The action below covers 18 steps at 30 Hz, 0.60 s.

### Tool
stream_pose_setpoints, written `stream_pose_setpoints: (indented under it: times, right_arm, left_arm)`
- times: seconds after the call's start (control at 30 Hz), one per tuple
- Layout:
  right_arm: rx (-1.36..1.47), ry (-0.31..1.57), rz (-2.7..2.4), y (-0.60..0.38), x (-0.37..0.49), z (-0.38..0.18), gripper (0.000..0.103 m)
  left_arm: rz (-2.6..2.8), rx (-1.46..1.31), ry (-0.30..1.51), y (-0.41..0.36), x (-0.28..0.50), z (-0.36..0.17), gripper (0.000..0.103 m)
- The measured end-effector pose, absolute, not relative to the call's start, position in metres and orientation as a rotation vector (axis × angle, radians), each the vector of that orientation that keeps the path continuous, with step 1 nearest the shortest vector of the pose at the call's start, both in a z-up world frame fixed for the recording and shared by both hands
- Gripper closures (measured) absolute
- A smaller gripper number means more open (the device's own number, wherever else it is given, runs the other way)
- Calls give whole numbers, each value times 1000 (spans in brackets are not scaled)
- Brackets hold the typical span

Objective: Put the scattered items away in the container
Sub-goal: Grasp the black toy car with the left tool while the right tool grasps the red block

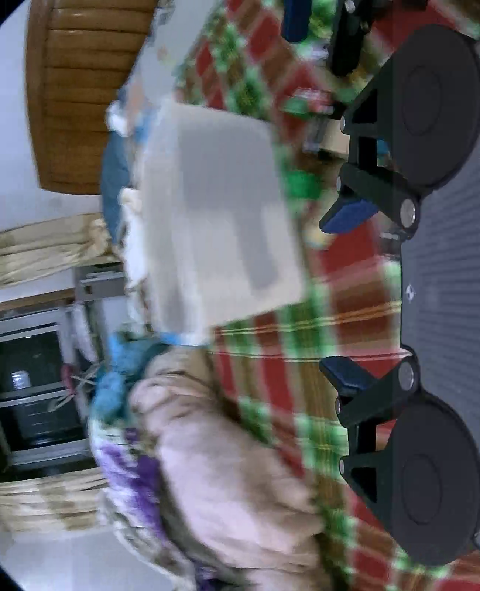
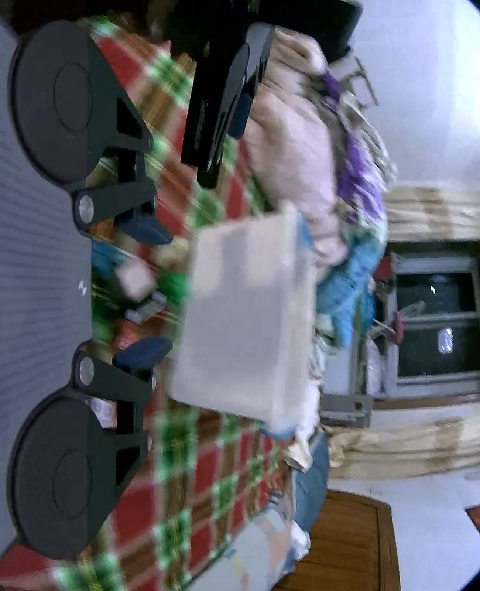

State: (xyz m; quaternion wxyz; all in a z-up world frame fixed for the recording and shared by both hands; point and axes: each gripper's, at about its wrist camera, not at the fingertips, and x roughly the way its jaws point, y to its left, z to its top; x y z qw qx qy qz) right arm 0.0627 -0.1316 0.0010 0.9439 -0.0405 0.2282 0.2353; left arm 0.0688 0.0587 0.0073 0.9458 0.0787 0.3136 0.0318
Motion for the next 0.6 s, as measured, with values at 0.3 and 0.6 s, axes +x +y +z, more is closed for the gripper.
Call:
stream_pose_setpoints:
  times: [0.3, 0.6]
  right_arm:
    - [-199, 540, 538, -92, 24, -41, 68]
    - [-202, 609, 506, -72, 37, -63, 77]
  left_arm:
    - [22, 192, 722, 70, 50, -41, 27]
    - [-16, 211, 704, 69, 72, -50, 26]
